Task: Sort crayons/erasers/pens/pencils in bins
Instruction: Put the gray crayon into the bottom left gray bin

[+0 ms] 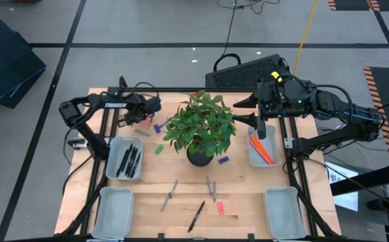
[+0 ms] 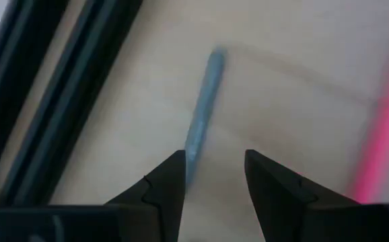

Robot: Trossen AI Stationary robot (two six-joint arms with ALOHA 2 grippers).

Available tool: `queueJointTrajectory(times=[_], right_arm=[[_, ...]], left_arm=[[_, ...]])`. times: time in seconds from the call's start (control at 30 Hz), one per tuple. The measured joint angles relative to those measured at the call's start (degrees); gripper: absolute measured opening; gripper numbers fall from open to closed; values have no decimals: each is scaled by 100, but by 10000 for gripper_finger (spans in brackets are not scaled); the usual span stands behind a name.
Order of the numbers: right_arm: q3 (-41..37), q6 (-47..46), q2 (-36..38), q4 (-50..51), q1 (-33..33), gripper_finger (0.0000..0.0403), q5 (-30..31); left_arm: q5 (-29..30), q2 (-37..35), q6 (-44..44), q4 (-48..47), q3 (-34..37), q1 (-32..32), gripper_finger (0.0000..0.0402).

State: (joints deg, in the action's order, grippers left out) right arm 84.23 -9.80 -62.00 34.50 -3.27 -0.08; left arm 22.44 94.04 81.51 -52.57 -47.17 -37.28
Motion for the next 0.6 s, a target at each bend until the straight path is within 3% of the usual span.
queueJointTrajectory(times=[0.13, 0.33, 0.47, 0.6], right_arm=[[0, 0, 0, 2, -1, 212, 0], [0, 0, 0, 2, -1, 212, 0], [-1, 0, -2, 2, 0, 212, 0], [-2, 0, -2, 0, -2, 212, -2]], left_arm=[[55, -160, 589, 156, 453, 39, 157], [180, -772, 568, 329, 941, -119, 157], [99, -1105, 37, 1266, 1504, -466, 156], [113, -1219, -217, 1686, 1604, -519, 156]])
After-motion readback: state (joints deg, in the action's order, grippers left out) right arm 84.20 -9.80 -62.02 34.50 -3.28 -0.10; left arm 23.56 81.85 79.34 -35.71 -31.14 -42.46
